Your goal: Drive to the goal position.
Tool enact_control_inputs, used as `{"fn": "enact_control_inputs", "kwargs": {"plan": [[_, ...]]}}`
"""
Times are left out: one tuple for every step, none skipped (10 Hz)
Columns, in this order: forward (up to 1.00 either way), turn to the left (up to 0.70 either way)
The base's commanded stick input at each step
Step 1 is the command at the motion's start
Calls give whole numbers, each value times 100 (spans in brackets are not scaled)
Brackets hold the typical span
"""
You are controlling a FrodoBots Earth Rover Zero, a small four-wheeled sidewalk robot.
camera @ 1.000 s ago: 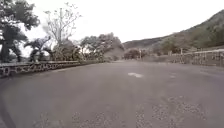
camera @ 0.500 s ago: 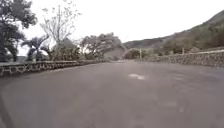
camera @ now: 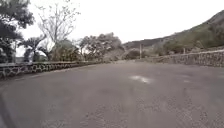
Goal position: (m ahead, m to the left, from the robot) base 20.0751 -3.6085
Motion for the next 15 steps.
{"fn": "enact_control_inputs", "kwargs": {"plan": [[70, 0], [70, 0], [70, 0], [70, 0], [70, 0], [70, 0], [70, 0], [70, 0], [70, 0], [70, 0], [70, 0], [70, 0], [70, 0], [70, 0], [70, 0]]}}
